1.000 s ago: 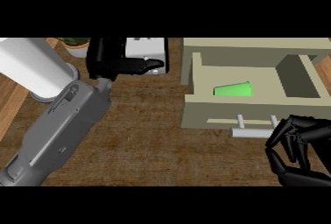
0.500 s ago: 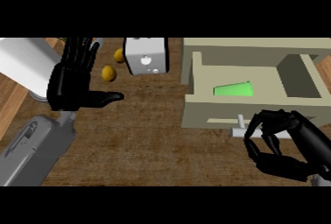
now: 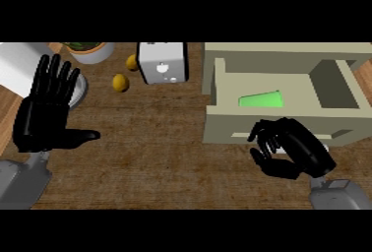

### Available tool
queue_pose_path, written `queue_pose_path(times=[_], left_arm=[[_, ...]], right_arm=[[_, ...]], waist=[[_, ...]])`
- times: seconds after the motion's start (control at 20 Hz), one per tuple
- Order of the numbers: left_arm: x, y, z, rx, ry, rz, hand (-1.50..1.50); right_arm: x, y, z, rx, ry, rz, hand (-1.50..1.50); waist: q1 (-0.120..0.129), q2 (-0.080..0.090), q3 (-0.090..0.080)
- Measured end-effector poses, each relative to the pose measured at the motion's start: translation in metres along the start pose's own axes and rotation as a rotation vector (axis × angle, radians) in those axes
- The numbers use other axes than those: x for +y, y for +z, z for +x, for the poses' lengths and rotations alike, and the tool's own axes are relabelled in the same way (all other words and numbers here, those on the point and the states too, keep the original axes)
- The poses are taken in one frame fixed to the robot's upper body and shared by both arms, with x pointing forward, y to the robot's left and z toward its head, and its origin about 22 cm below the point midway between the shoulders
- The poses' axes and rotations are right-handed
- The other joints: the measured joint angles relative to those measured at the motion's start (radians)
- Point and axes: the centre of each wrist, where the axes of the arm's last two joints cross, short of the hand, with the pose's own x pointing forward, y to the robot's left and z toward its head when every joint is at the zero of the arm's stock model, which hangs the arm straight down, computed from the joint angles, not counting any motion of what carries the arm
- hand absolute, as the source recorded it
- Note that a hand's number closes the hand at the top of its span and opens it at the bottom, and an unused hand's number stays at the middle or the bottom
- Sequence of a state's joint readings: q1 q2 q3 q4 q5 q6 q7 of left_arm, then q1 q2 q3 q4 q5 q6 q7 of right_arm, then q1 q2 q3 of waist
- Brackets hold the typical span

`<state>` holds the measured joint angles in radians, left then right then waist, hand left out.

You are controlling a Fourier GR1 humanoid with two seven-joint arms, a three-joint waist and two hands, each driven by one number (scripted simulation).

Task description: Pick up the cup, place it into the drawer and close the drawer

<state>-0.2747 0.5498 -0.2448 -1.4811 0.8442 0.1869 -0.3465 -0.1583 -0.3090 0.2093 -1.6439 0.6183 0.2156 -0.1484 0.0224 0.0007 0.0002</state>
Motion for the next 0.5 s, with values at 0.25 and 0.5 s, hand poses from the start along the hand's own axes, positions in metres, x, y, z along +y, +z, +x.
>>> queue_pose_path(times=[0.25,0.5], left_arm=[[0.023,0.013,0.001,-0.004,-0.002,0.011,-1.5],[0.041,0.027,0.005,-0.005,0.011,0.012,-1.5]], right_arm=[[0.024,-0.024,-0.018,0.045,0.063,0.046,-1.5],[0.041,-0.042,-0.045,0.086,0.111,0.1,-1.5]], waist=[[-0.006,0.001,0.0],[-0.007,0.001,0.0]])
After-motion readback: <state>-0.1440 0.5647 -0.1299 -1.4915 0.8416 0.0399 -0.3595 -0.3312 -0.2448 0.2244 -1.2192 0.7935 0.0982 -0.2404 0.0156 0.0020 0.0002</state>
